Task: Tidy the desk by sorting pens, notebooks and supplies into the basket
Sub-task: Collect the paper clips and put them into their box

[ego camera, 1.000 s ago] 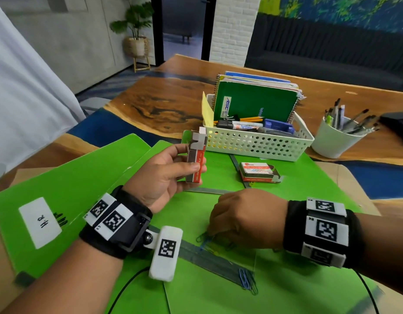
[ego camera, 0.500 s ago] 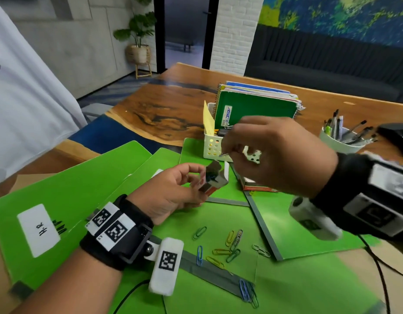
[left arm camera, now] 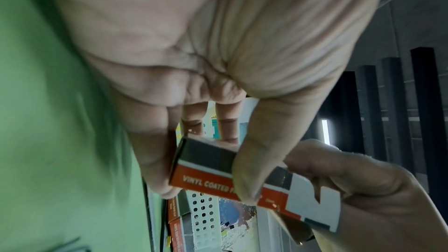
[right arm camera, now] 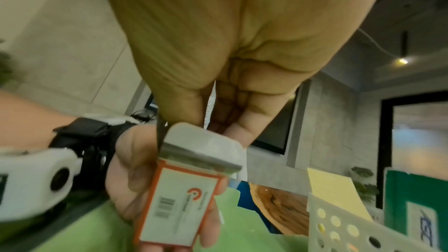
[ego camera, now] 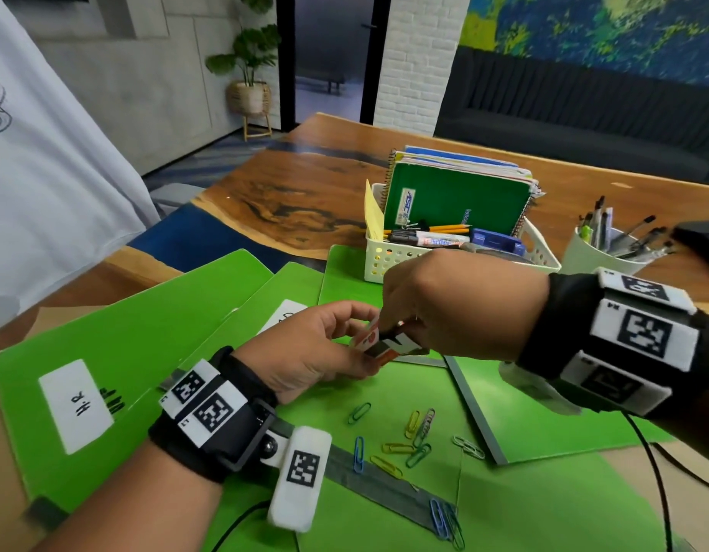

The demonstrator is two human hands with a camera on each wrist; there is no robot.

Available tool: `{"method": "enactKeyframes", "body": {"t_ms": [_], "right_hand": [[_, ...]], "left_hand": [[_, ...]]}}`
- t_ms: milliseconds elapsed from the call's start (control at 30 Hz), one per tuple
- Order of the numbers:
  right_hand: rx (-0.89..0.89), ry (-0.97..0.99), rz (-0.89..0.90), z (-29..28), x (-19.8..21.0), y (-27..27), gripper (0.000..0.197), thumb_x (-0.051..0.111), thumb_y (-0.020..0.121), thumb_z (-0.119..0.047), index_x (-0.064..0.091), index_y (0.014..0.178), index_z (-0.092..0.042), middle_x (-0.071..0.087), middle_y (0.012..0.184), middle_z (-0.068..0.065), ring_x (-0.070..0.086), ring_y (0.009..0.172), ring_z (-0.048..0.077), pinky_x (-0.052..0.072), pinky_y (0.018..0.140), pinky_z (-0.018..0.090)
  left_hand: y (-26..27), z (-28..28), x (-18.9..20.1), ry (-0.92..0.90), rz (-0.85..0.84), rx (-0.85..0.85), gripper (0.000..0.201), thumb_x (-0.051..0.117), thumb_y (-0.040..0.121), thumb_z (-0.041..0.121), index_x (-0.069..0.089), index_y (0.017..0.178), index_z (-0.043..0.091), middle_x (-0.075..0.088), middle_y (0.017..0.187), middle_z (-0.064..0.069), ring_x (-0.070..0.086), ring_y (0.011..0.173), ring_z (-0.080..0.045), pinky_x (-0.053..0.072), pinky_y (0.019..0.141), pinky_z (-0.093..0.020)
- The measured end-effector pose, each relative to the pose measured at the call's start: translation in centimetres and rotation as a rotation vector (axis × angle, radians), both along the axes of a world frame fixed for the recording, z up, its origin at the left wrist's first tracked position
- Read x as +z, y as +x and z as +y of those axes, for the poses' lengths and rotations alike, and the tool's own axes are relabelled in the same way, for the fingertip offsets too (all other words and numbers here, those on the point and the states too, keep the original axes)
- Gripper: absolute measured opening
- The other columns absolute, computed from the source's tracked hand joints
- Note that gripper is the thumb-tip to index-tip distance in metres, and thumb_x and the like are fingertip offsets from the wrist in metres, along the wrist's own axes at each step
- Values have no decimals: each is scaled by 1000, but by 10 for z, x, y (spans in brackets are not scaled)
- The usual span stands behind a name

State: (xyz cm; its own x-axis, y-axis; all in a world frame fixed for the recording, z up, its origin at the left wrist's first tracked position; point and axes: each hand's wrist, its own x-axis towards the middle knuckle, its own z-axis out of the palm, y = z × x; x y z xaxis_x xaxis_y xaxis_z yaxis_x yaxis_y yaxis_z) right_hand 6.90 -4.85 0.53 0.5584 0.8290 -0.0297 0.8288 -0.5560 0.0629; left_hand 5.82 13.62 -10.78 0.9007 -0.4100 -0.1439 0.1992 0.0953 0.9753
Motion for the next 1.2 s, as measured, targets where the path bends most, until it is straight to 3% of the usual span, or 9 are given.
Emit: {"method": "enactKeyframes", "body": {"t_ms": [100, 200, 367, 433, 500, 633, 800, 1000, 1200], "right_hand": [[-60, 191, 79, -5, 6, 1, 18, 71, 86, -30, 79, 102, -31, 71, 96, -10, 62, 75, 5, 53, 69, 24], [-117, 365, 43, -13, 13, -1, 25, 67, 80, -44, 78, 98, -31, 69, 105, -12, 60, 84, 0, 45, 73, 10], [-344, 622, 105, -31, 5, -16, 10, 72, 83, -36, 71, 91, -31, 66, 86, -17, 63, 79, 0, 49, 67, 13], [-418, 455, 235, -39, -7, -24, 12, 74, 83, -34, 67, 92, -35, 66, 82, -19, 63, 78, -2, 50, 66, 15], [-447, 68, 364, -43, -23, -34, 26, 76, 83, -39, 64, 106, -40, 66, 92, -21, 63, 82, -3, 54, 73, 19], [-460, -347, 340, -51, -48, -52, 25, 63, 89, -35, 62, 114, -32, 67, 99, -11, 64, 89, 10, 58, 79, 29], [-431, -356, 281, -48, -63, -57, 15, 51, 93, -31, 63, 97, -24, 57, 85, -7, 58, 77, 16, 50, 67, 28], [-357, -198, 357, -38, -53, -64, 13, 56, 83, -36, 58, 95, -30, 61, 93, -10, 62, 83, 13, 57, 72, 37], [-321, -274, 415, -31, -57, -81, 12, 54, 95, -35, 58, 103, -27, 64, 96, -6, 63, 84, 17, 56, 75, 38]], "left_hand": [[1, 1, -1, -92, 29, 14, 60, 73, 71, -18, 60, 124, 7, 62, 113, -17, 58, 117, -50, 46, 98, -58], [0, 3, 1, -177, 47, -11, 62, 68, 75, -21, 55, 130, 6, 55, 132, -29, 57, 121, -48, 54, 89, -45], [-1, 5, 6, -245, 56, 15, 63, 66, 74, -23, 53, 129, 3, 47, 137, -34, 59, 120, -45, 57, 87, -39], [0, 6, 6, -223, 54, 46, 64, 67, 73, -22, 53, 129, 3, 48, 136, -34, 61, 119, -43, 58, 85, -38], [0, 5, 7, -207, 78, 48, 66, 68, 68, -18, 53, 129, 3, 50, 136, -32, 62, 116, -42, 57, 87, -40], [0, 4, 5, -182, 96, 37, 67, 67, 65, -16, 54, 128, 3, 53, 134, -31, 60, 117, -48, 52, 91, -47], [0, 4, 5, -154, 107, 56, 65, 68, 64, -14, 55, 126, 4, 60, 120, -26, 62, 114, -46, 52, 92, -48], [0, 3, 6, -139, 125, 87, 66, 70, 63, -12, 54, 126, 3, 62, 116, -24, 63, 113, -46, 52, 91, -48], [0, 2, 6, -123, 124, 110, 65, 71, 62, -11, 55, 123, 5, 60, 117, -27, 58, 117, -50, 46, 99, -56]]}}
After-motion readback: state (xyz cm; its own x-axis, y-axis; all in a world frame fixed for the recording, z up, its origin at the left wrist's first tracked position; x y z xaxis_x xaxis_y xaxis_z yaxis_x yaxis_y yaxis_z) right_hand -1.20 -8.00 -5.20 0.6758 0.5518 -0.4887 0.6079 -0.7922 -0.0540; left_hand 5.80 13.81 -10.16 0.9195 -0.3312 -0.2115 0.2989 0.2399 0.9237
